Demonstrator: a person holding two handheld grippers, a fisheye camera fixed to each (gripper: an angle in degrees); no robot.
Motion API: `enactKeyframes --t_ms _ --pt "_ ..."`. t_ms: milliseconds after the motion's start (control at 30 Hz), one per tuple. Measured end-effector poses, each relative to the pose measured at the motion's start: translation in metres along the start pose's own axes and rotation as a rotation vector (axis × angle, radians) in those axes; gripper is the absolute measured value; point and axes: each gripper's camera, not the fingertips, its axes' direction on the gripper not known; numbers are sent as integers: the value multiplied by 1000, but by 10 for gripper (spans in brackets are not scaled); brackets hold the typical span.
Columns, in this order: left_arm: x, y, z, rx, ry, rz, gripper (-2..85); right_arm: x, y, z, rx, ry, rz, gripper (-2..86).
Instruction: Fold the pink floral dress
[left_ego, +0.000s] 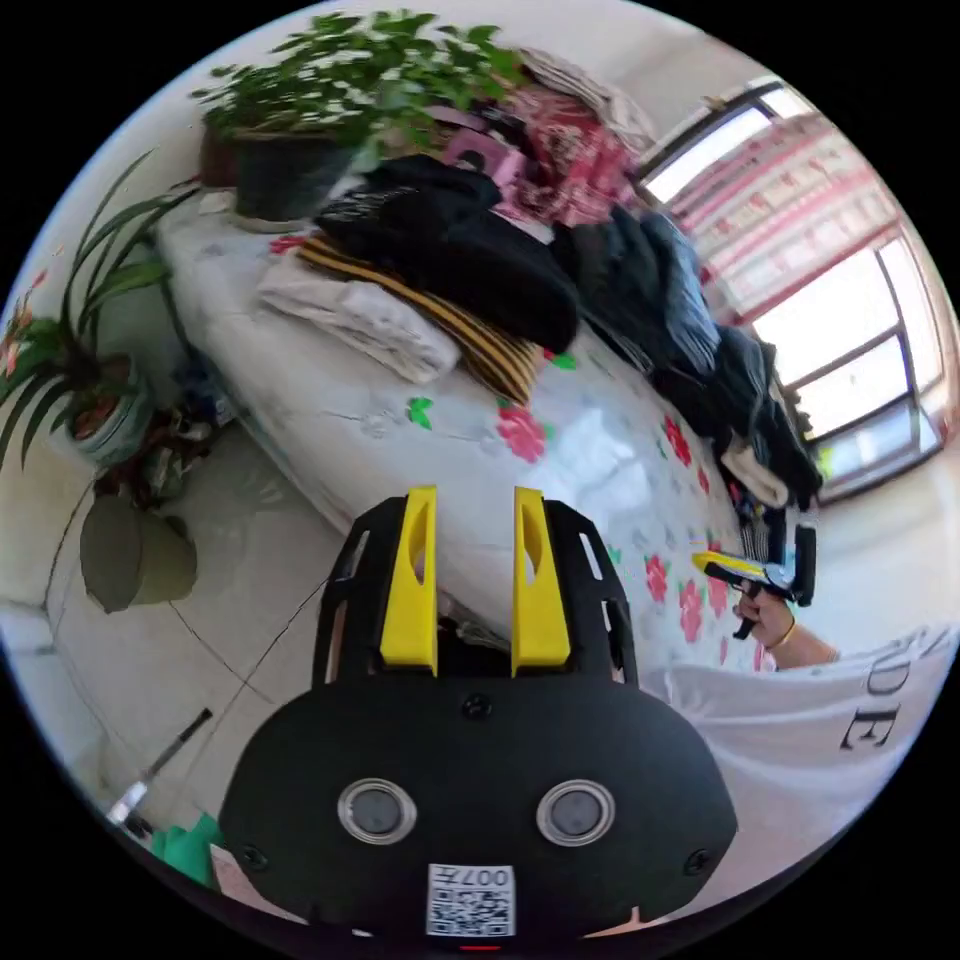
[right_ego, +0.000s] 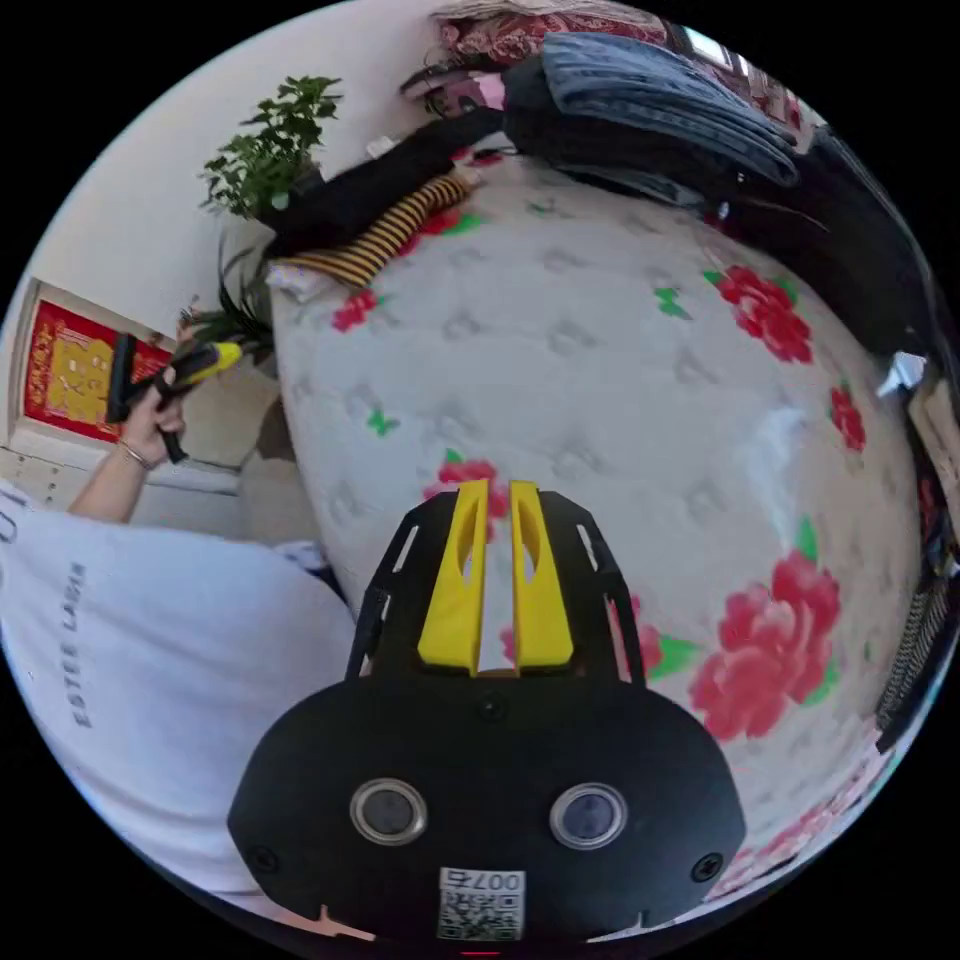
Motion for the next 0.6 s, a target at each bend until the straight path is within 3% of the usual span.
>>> enactKeyframes --t_ms 133,233,400,467,600 --pt "112 -16 67 -209 88 317 122 16 63 2 -167 269 -39 27" --pt "214 -20 117 -320 77 580 122 18 83 17 -205 230 -71 32" --pt "380 1 184 -380 95 760 111 48 109 5 91 10 70 34" --pt "432 21 206 -404 82 797 111 83 121 -9 110 -217 145 32" --pt "537 78 257 -493 42 822 110 145 201 -65 306 -117 229 29"
